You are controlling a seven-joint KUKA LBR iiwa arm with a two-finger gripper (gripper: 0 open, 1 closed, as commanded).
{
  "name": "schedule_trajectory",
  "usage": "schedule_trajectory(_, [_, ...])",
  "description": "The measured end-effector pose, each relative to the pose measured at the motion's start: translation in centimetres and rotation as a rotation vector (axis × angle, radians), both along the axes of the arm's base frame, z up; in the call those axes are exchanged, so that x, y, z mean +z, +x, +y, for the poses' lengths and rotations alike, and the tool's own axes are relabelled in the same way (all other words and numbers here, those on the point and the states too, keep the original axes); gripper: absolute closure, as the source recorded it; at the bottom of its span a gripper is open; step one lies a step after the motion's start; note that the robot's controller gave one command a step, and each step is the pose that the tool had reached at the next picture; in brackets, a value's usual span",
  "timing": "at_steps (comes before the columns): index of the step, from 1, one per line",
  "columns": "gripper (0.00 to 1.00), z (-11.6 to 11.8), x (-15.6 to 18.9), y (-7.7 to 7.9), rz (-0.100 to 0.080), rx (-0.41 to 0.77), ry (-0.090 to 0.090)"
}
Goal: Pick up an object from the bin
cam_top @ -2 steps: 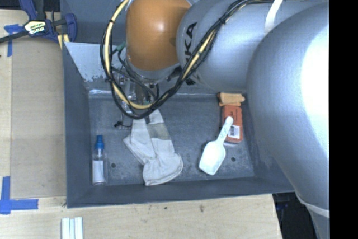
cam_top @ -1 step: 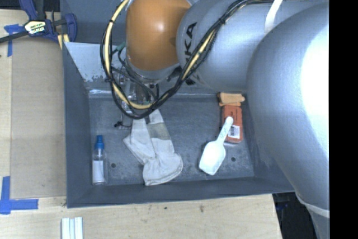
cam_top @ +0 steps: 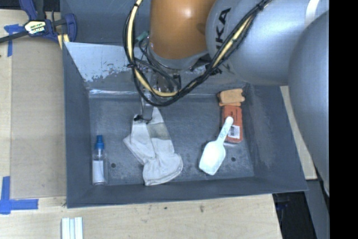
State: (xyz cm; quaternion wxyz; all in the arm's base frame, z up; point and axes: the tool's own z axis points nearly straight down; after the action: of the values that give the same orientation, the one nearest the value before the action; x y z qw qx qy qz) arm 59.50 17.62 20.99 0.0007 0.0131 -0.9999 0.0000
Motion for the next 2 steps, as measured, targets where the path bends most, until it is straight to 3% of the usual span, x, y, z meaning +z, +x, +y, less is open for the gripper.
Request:
schedule_trajectory(1, [0.0, -1.2, 1.3, 0.7, -0.014, 0.013, 0.002])
schedule_trajectory(2, [0.0, -2.7, -2.4, -3.6, -0.005, 0.168, 0.001])
